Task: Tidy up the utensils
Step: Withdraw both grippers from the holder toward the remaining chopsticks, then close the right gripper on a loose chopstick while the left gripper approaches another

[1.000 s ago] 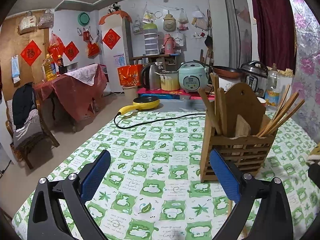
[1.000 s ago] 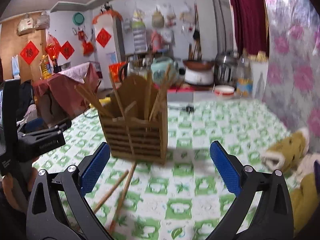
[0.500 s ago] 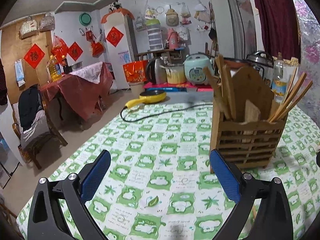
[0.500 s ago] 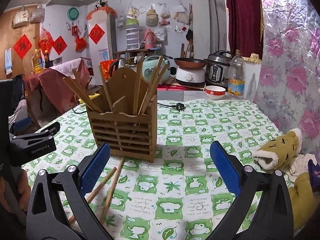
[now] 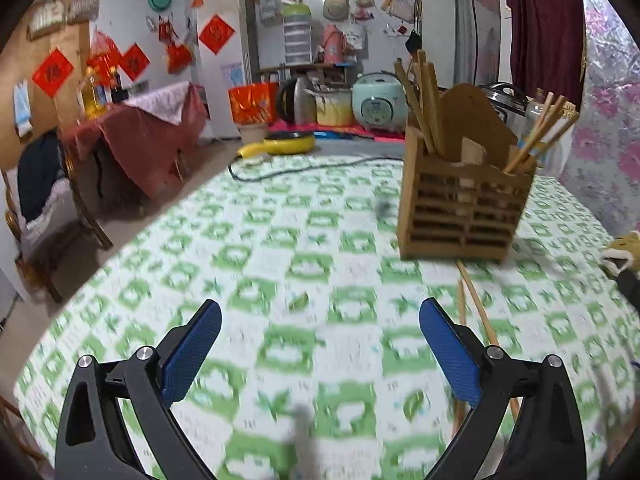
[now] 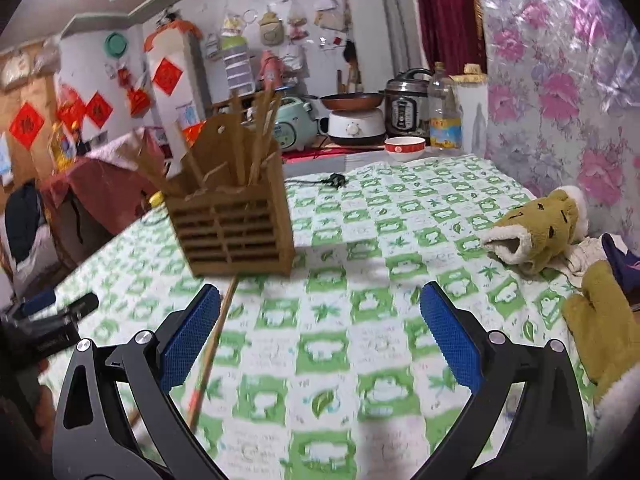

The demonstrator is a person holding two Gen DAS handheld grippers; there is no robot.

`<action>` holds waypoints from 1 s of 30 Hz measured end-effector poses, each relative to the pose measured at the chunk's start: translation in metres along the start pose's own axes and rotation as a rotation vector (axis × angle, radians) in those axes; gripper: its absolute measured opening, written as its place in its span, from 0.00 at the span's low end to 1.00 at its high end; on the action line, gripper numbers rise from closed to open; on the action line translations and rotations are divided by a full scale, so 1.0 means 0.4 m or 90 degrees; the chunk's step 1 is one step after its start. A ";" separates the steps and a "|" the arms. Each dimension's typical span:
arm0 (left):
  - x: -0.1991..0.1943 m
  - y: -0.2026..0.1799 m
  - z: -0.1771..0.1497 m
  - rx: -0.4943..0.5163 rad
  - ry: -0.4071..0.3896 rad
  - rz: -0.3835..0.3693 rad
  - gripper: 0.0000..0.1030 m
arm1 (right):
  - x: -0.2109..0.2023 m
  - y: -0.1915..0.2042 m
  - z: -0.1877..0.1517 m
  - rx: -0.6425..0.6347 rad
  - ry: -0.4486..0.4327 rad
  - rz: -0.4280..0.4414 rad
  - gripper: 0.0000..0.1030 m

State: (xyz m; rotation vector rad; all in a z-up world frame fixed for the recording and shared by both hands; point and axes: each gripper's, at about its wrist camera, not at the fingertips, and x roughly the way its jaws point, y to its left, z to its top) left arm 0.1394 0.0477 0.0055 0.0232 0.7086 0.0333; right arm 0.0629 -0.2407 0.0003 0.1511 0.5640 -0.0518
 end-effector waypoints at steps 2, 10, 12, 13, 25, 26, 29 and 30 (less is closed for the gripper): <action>0.002 0.006 -0.013 -0.002 0.016 -0.009 0.94 | -0.002 0.014 -0.022 -0.029 0.019 0.007 0.94; 0.059 0.010 -0.021 0.000 0.092 0.018 0.95 | 0.039 0.085 -0.055 -0.116 0.137 0.143 0.94; 0.066 0.027 -0.020 -0.020 0.102 0.010 0.94 | 0.038 0.089 -0.059 -0.121 0.139 0.151 0.94; 0.068 0.032 -0.020 -0.027 0.104 0.007 0.94 | 0.036 0.092 -0.062 -0.122 0.139 0.154 0.94; 0.088 0.050 -0.020 -0.051 0.129 0.001 0.95 | 0.097 0.188 -0.082 -0.196 0.224 0.138 0.60; 0.088 0.051 -0.019 -0.054 0.128 -0.001 0.95 | 0.107 0.190 -0.085 -0.193 0.237 0.142 0.54; 0.085 0.051 -0.019 -0.056 0.126 -0.011 0.95 | 0.149 0.179 -0.097 -0.155 0.300 0.167 0.19; 0.082 0.048 -0.019 -0.053 0.125 -0.014 0.95 | 0.150 0.168 -0.094 -0.139 0.300 0.176 0.15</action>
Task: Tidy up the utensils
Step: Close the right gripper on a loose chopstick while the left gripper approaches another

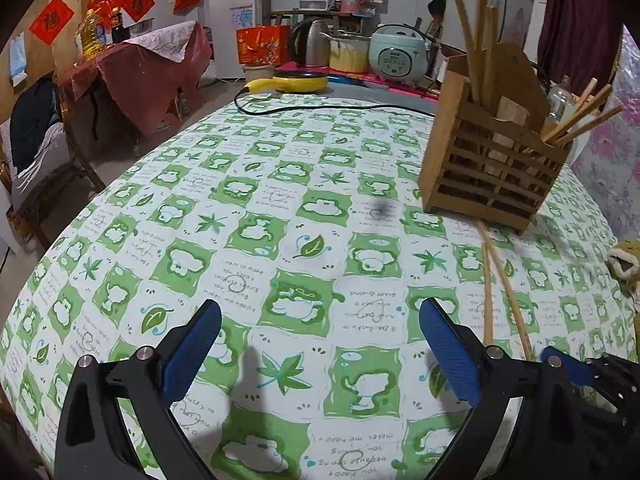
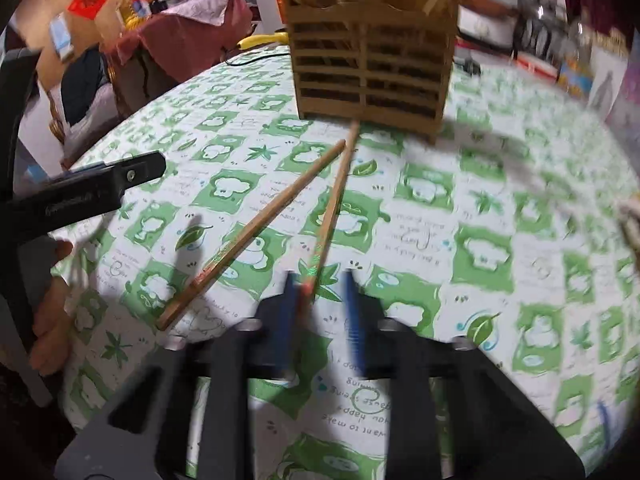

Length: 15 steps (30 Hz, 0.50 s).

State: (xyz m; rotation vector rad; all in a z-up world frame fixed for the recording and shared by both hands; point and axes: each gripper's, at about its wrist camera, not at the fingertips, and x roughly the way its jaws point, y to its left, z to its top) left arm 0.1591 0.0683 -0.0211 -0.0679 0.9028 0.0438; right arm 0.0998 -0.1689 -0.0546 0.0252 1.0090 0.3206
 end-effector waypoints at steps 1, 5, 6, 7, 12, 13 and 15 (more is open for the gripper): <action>-0.003 -0.006 -0.001 0.008 -0.003 -0.002 0.95 | -0.003 -0.014 -0.003 0.015 -0.003 0.005 0.07; -0.017 -0.034 -0.016 0.048 -0.014 0.008 0.94 | -0.023 -0.074 -0.025 0.075 -0.008 0.023 0.06; -0.022 -0.042 -0.025 0.061 -0.015 0.006 0.94 | -0.032 -0.089 -0.035 0.086 -0.010 0.024 0.06; -0.035 -0.054 -0.041 0.085 -0.020 -0.003 0.94 | -0.038 -0.100 -0.043 0.093 -0.011 0.024 0.06; -0.098 -0.109 -0.097 0.173 -0.054 -0.064 0.94 | -0.073 -0.137 -0.063 0.124 -0.032 0.027 0.14; -0.099 -0.122 -0.104 0.192 -0.052 -0.065 0.94 | -0.077 -0.142 -0.064 0.128 -0.038 0.026 0.20; -0.107 -0.159 -0.124 0.242 -0.060 -0.057 0.94 | -0.098 -0.142 -0.066 0.131 -0.067 0.021 0.28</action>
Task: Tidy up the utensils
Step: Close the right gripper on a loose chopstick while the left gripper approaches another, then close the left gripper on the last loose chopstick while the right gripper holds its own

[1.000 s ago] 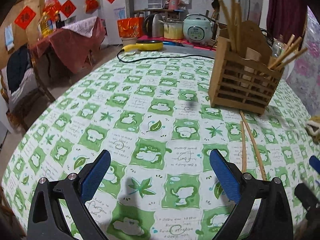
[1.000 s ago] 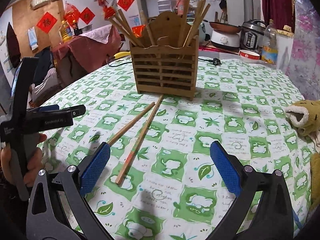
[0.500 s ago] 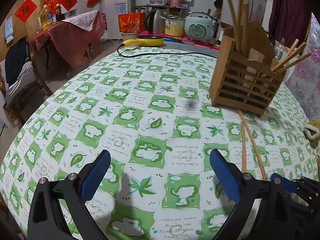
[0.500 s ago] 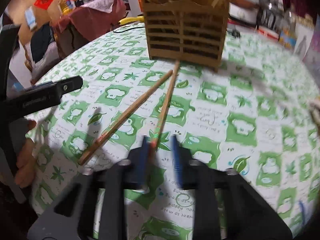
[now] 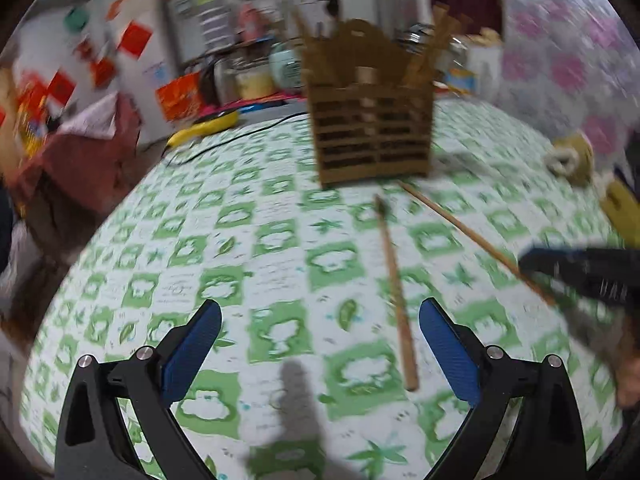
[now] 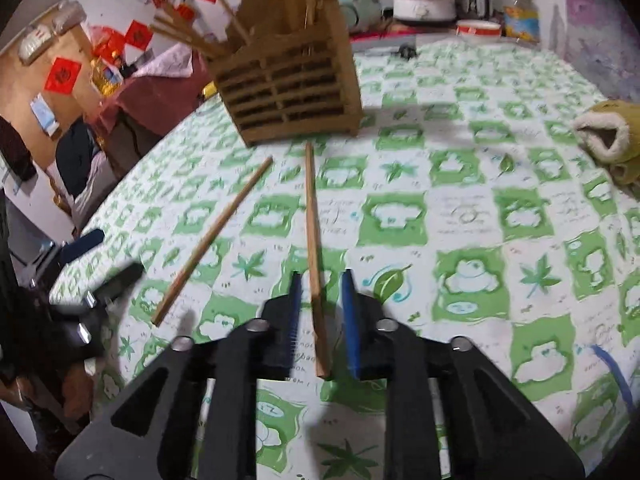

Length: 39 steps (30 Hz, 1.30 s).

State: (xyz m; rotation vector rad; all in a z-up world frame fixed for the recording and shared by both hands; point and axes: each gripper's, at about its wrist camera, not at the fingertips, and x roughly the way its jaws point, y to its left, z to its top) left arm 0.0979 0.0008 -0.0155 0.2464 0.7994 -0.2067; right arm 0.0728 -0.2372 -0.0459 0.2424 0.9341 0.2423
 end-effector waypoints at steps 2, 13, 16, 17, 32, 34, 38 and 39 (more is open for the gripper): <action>-0.003 -0.031 -0.006 0.036 -0.005 -0.001 0.94 | -0.019 0.002 -0.001 -0.004 -0.026 -0.004 0.38; 0.037 -0.060 -0.024 0.079 0.056 -0.042 0.48 | -0.031 -0.019 0.002 0.019 -0.047 -0.003 0.58; 0.048 -0.077 -0.031 0.103 0.077 -0.047 0.48 | -0.030 -0.019 0.002 0.019 -0.046 -0.003 0.58; 0.050 -0.081 -0.032 0.106 0.079 -0.042 0.48 | -0.030 -0.020 0.003 0.020 -0.045 -0.003 0.59; 0.079 0.003 -0.015 0.013 0.103 -0.008 0.48 | -0.070 -0.066 -0.038 0.042 -0.053 0.015 0.59; 0.075 -0.014 -0.017 0.036 0.096 0.001 0.48 | -0.078 -0.061 -0.041 0.032 -0.062 0.016 0.59; 0.069 -0.046 -0.022 0.076 0.089 0.004 0.43 | -0.067 -0.031 -0.040 -0.004 -0.052 -0.011 0.58; 0.069 -0.046 -0.022 0.075 0.089 -0.001 0.40 | -0.068 -0.025 -0.041 -0.012 -0.053 -0.014 0.59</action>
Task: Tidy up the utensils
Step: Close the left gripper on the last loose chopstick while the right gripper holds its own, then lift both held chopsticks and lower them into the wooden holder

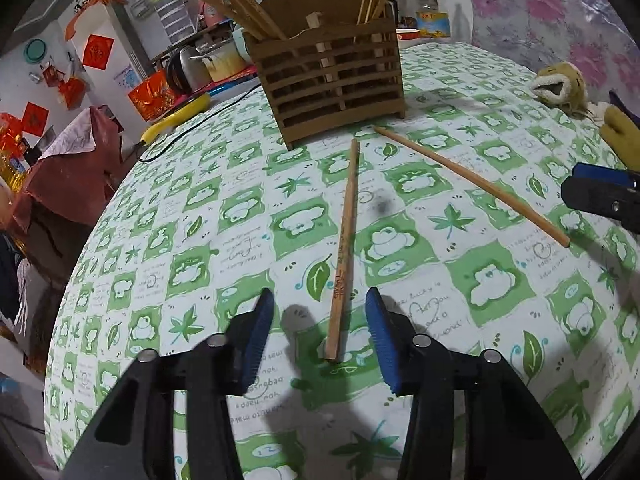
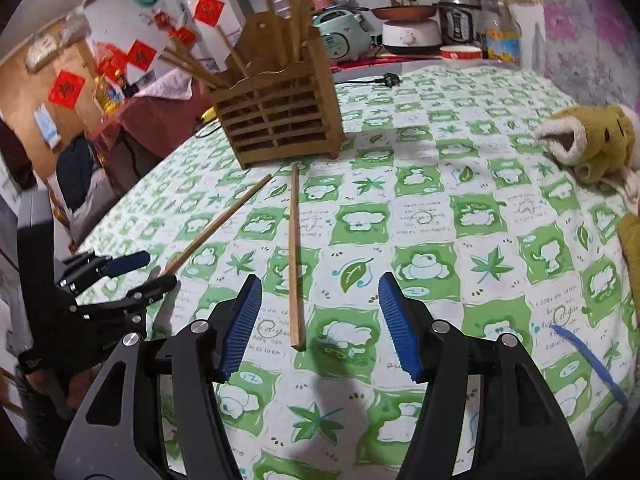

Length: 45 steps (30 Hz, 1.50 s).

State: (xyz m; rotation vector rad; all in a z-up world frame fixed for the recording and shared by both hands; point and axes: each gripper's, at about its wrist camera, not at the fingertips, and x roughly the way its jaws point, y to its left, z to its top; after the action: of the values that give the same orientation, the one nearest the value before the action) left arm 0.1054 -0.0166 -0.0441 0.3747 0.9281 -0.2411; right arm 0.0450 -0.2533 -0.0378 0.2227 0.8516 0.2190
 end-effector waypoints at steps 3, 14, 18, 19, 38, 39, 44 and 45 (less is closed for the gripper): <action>-0.001 0.011 -0.002 -0.012 -0.001 -0.025 0.14 | 0.000 0.018 -0.002 -0.026 0.001 -0.013 0.59; 0.017 0.042 0.005 -0.056 0.017 0.013 0.08 | 0.022 0.072 -0.017 -0.108 0.029 -0.066 0.58; 0.017 0.042 0.003 -0.064 0.017 0.007 0.09 | 0.031 0.064 -0.016 -0.100 0.043 -0.055 0.49; 0.017 0.048 0.003 -0.073 0.018 0.002 0.13 | 0.033 0.066 -0.017 -0.103 0.046 -0.054 0.47; -0.006 0.062 -0.022 -0.066 0.020 -0.024 0.41 | 0.066 0.074 -0.022 -0.116 0.091 -0.053 0.11; -0.009 0.060 -0.025 -0.064 0.020 -0.032 0.34 | 0.067 0.073 -0.022 -0.116 0.091 -0.048 0.08; -0.025 0.047 -0.043 -0.050 0.009 -0.054 0.13 | 0.066 0.074 -0.023 -0.115 0.089 -0.046 0.06; -0.026 0.047 -0.044 -0.050 0.008 -0.057 0.12 | 0.065 0.074 -0.023 -0.114 0.089 -0.046 0.06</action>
State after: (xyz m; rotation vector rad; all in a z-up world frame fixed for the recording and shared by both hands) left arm 0.0930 0.0081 -0.0413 0.2623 0.9646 -0.2836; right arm 0.0516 -0.2169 -0.0542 0.0081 0.9718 0.2434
